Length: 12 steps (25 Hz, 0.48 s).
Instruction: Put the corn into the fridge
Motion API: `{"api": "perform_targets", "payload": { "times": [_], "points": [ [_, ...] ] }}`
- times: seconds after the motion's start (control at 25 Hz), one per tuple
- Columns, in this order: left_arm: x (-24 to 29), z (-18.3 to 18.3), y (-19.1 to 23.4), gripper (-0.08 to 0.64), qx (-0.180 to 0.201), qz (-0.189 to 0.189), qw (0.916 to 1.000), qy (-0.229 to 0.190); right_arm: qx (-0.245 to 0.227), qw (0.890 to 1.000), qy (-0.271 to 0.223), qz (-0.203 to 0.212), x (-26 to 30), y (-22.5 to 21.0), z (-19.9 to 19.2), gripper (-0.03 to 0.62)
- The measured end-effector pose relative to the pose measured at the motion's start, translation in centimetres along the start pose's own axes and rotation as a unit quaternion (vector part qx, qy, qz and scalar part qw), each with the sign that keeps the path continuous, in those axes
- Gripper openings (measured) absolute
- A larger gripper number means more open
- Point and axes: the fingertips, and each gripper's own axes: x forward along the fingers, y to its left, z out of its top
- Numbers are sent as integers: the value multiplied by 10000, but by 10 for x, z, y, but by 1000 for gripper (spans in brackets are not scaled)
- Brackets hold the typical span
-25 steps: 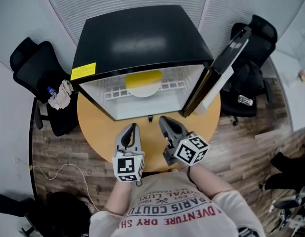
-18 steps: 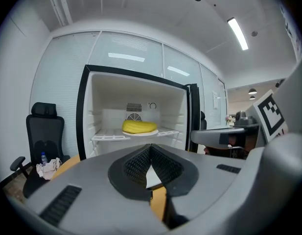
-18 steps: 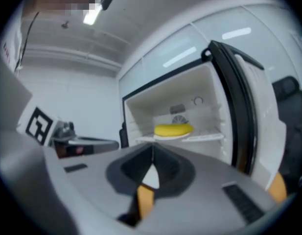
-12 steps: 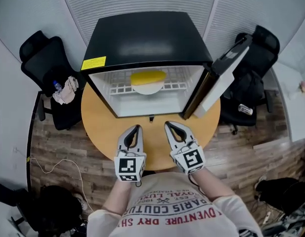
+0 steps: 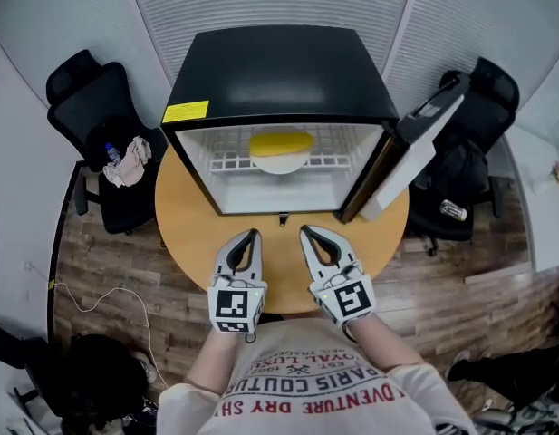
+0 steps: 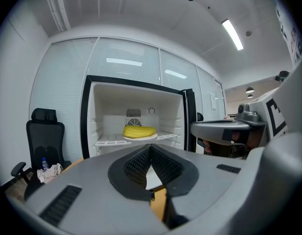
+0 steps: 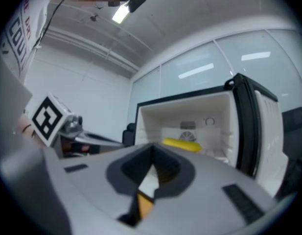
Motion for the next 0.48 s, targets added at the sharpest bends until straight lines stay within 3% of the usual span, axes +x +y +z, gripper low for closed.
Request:
{"api": "perform_targets", "payload": {
  "times": [0.16, 0.32, 0.48],
  "points": [
    [0, 5, 2, 32, -24, -46, 9999, -108, -126, 9999, -26, 43, 4, 6, 4, 29],
    [1, 11, 2, 32, -26, -67, 9997, -239, 218, 9998, -39, 17, 5, 0, 6, 29],
    [2, 16, 4, 32, 8, -7, 9995, -321, 174, 9998, 54, -30, 7, -6, 3, 29]
  ]
}}
